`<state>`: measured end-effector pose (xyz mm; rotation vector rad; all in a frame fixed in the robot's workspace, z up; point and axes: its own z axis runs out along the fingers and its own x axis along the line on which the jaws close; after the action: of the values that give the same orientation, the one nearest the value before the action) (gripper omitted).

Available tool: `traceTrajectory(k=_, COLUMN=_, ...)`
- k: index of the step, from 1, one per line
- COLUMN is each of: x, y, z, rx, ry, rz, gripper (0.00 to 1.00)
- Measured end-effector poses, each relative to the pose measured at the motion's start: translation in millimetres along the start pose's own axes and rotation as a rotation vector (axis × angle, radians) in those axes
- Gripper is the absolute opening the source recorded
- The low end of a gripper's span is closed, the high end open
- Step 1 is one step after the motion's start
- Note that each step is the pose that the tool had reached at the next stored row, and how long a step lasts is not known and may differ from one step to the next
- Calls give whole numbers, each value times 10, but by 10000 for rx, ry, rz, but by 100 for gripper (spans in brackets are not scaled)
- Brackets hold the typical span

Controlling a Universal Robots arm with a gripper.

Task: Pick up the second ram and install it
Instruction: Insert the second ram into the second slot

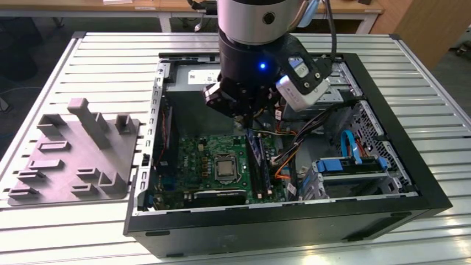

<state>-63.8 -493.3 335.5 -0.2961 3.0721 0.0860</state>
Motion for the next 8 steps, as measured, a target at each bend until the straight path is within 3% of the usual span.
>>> traceTrajectory(k=8, x=1, y=0, z=10, rx=81, ry=-69, rz=1367, gripper=12)
